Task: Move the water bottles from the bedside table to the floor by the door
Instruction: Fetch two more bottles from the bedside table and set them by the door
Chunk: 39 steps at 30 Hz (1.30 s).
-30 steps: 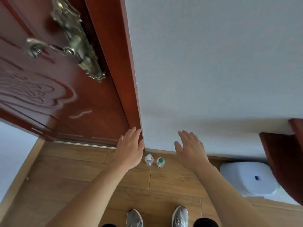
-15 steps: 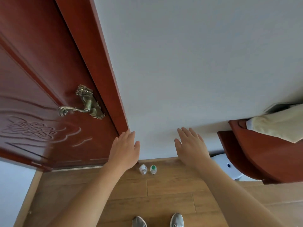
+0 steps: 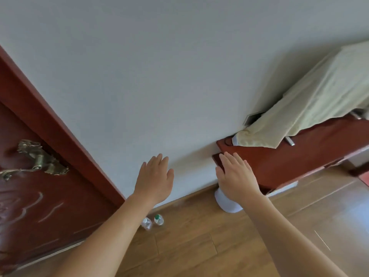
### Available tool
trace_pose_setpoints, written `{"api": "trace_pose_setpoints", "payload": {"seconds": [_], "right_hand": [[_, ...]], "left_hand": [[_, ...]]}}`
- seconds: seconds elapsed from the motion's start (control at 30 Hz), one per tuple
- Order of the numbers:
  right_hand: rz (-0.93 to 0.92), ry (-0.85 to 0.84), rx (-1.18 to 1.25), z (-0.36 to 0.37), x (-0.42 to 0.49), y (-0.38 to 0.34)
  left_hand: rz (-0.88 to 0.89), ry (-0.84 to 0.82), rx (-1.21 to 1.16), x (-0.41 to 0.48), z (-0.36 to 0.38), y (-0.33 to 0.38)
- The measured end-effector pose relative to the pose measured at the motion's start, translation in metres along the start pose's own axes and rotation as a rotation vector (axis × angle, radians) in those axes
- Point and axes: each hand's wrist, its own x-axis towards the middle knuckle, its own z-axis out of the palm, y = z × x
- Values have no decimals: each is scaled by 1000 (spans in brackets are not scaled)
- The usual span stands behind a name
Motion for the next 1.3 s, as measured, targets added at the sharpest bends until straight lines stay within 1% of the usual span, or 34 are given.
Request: {"api": "trace_pose_setpoints", "payload": {"seconds": [0.1, 0.27, 0.4, 0.5, 0.6, 0.77, 0.83, 0.93, 1.1, 1.2, 1.3], "right_hand": [[119, 27, 48, -19, -21, 37], [273, 123, 79, -43, -65, 81], [434, 189, 114, -54, -104, 105], [544, 267, 114, -56, -135, 111], [679, 340, 115, -55, -171, 107], [830, 453, 95, -46, -226, 81], [899, 459, 100, -41, -246, 67], [1016, 423, 110, -32, -284, 45], [1199, 448, 113, -25, -360, 17], [1300, 466, 119, -23, -409, 4], [1376, 494, 52, -22, -463, -14]], "left_hand": [[94, -20, 6, 10, 5, 44], [227, -20, 7, 16, 8, 103], [370, -4, -72, 16, 14, 146], [476, -54, -126, 15, 20, 169], [598, -113, -128, 10, 22, 185], [800, -151, -123, -14, 16, 199], [877, -155, -115, -25, 12, 202], [999, -158, -77, -48, 8, 210], [1186, -168, -67, -99, 9, 236], [1256, -221, -95, -142, 14, 255], [1334, -285, -114, -194, 18, 268]]}}
